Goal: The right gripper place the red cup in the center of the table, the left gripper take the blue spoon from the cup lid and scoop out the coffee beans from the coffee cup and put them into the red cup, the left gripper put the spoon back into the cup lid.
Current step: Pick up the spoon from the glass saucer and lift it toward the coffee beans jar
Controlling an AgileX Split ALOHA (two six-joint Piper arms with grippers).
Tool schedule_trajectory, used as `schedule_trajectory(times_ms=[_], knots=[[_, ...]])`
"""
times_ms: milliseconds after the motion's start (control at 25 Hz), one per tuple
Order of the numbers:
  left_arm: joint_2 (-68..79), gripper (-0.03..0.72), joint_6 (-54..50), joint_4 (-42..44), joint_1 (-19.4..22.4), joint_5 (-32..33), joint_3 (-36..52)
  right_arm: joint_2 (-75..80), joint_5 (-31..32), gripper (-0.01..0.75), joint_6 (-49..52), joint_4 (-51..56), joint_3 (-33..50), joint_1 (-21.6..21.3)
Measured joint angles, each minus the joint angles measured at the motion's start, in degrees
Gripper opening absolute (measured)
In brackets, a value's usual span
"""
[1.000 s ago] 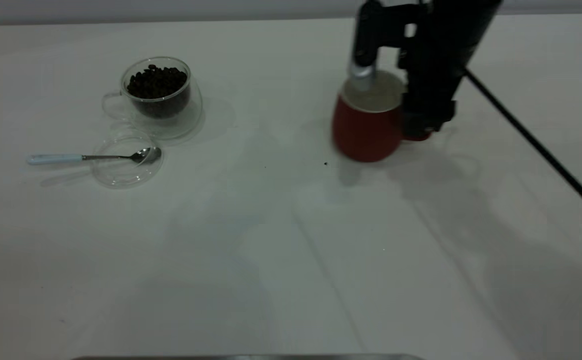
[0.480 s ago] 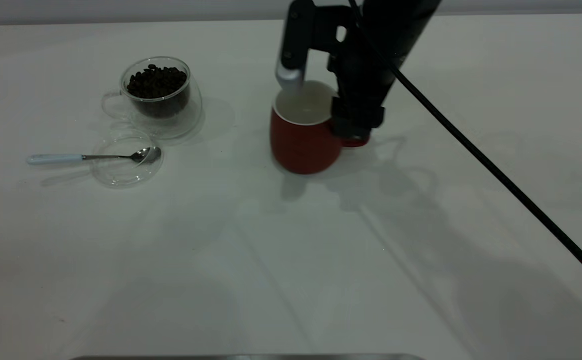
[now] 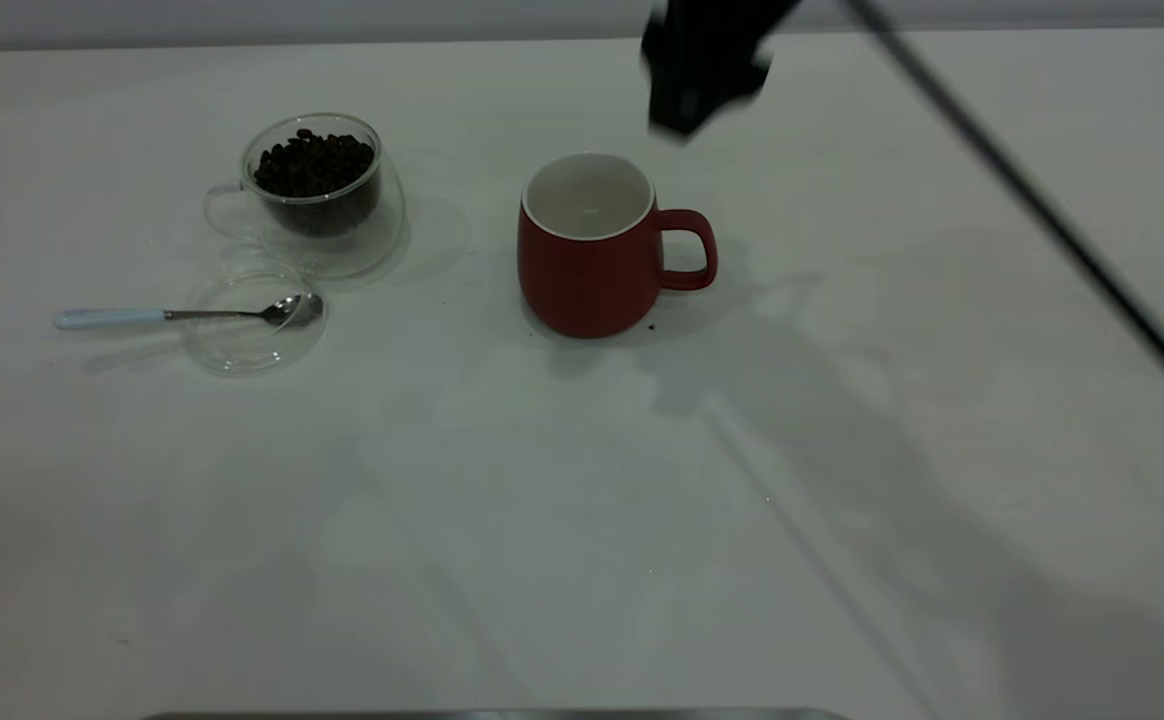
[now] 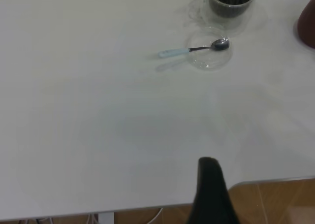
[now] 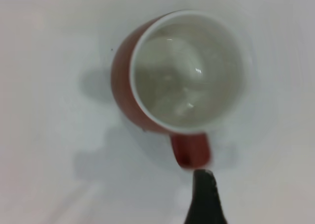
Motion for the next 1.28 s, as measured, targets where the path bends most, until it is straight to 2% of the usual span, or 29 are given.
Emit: schedule_trajectory(times_ms=[200,400,520,640,960,1280], knots=[[0.0,0.588,0.0,0.0,0.0,0.0,0.0,-14.3,10.8,0.587,9.7,-3.3,0.0,0.0],[0.0,0.588,0.0,0.0,0.0,0.0,0.0,-29.8,24.7,0.587,22.0,-8.4,0.0,0.0],[0.0,0.588,0.0,0.0,0.0,0.0,0.0,-37.9,34.2,0.587,26.2,-9.9,0.6,0.0],[0.0,0.588,0.0,0.0,0.0,0.0,0.0,-45.7,39.2,0.587,27.7,-8.7,4.3,0.0],[0.0,0.588,0.1,0.0,0.0,0.0,0.0,-66.0,40.7,0.587,28.1,0.0,23.5,0.0],[0.0,0.588,0.1,0.0,0.0,0.0,0.0,-86.4,40.7,0.587,28.3,2.1,38.6,0.0]])
